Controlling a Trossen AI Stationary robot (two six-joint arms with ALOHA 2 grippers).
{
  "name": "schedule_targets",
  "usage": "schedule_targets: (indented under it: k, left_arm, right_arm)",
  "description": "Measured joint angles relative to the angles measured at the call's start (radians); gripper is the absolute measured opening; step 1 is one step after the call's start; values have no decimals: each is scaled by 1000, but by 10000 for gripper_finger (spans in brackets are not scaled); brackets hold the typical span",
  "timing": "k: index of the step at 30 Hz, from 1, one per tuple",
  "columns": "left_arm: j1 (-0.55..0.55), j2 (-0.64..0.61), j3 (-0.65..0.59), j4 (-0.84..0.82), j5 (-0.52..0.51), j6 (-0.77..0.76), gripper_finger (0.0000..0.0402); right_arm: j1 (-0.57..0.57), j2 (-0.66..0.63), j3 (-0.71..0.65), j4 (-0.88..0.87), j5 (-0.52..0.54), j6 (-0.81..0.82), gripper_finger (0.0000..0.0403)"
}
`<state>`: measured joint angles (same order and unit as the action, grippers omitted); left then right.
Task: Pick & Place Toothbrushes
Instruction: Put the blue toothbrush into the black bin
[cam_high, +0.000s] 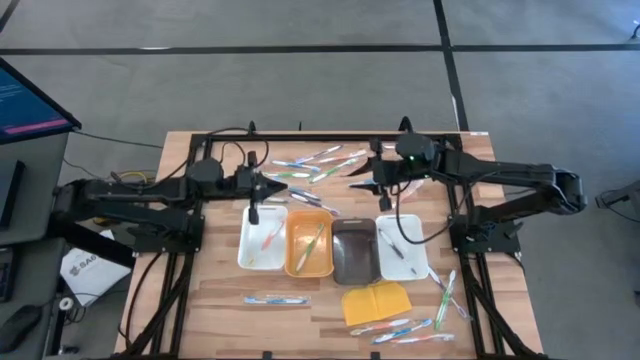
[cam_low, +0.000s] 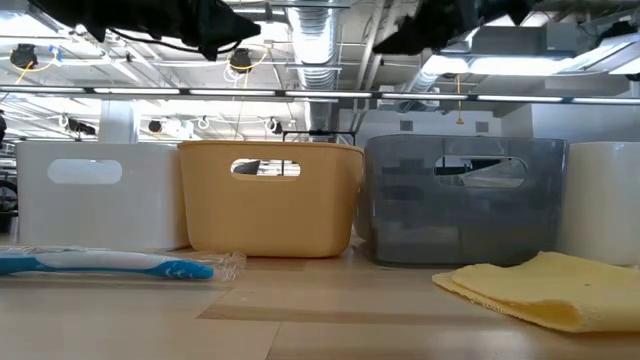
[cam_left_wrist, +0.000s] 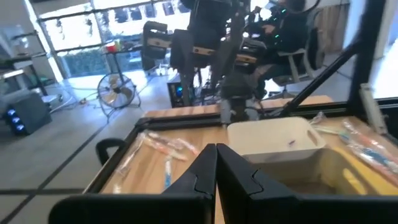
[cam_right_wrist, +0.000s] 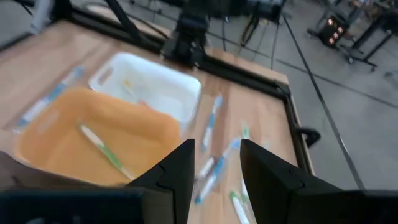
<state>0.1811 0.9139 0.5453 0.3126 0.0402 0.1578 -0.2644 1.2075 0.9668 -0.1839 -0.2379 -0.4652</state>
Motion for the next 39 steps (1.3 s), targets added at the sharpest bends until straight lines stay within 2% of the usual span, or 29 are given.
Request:
schedule_targets:
  k: [3, 10, 16, 22, 26, 31, 39]
  left_arm:
    - [52, 12, 0, -5, 15, -4, 2]
    - [225, 95, 2, -59, 126, -59, 2]
    - [324, 190, 39, -140, 201, -117, 2]
    - [343, 215, 46, -153, 203, -111, 2]
    - [394, 225, 51, -163, 164, -113, 2]
    - [509, 323, 172, -308, 117, -98, 2]
    - [576, 600, 413, -530, 122, 187, 9]
  right_arm:
    - [-35, 24, 0, 1, 1, -7, 123]
    - [-117, 71, 0, -1, 2, 21, 123]
    - [-119, 76, 0, -17, -1, 38, 123]
    - [-109, 76, 0, -25, -1, 40, 123]
    - [-110, 76, 0, -30, -1, 40, 123]
    - [-109, 76, 0, -22, -1, 40, 123]
    - [-103, 76, 0, -11, -1, 66, 123]
